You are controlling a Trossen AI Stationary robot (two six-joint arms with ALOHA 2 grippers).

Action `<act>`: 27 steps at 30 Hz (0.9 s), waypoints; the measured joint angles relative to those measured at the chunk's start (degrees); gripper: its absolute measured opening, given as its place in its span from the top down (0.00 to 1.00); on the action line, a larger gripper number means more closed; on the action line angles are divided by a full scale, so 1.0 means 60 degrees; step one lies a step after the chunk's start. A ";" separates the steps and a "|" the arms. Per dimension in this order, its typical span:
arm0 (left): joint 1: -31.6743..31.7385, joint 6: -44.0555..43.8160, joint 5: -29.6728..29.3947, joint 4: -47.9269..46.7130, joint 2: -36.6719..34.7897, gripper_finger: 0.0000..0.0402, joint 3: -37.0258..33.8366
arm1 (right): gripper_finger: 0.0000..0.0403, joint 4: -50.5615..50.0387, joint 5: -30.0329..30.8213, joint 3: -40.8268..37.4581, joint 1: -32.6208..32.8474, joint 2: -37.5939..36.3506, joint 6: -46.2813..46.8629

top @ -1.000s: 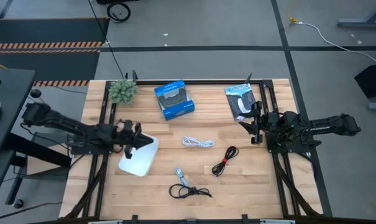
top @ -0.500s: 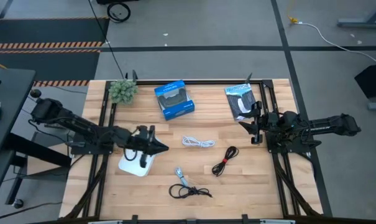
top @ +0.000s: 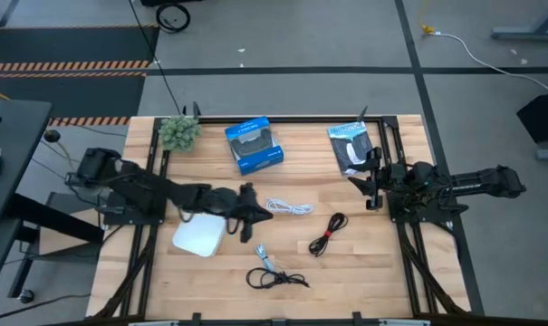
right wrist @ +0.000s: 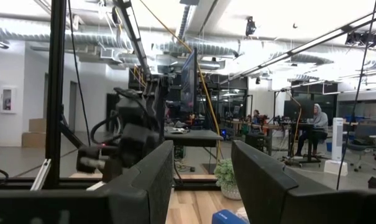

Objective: Pick and place USB-C Cables
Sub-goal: Put the white charger cable into the white bin

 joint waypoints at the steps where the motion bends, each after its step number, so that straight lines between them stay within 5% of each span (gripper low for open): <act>1: 0.0041 0.0071 0.0033 -0.0430 0.0204 0.89 0.0286 | 0.58 -0.0003 0.0000 0.0003 -0.0003 0.0003 0.0004; 15: 0.0727 0.1553 0.0068 -0.4681 0.2892 0.53 0.4363 | 0.58 -0.0002 0.0000 0.0002 -0.0002 0.0002 0.0001; 27: 0.1428 0.2744 0.0076 -0.5820 0.4294 0.41 0.5790 | 0.58 0.0000 0.0004 0.0000 0.0000 0.0000 0.0004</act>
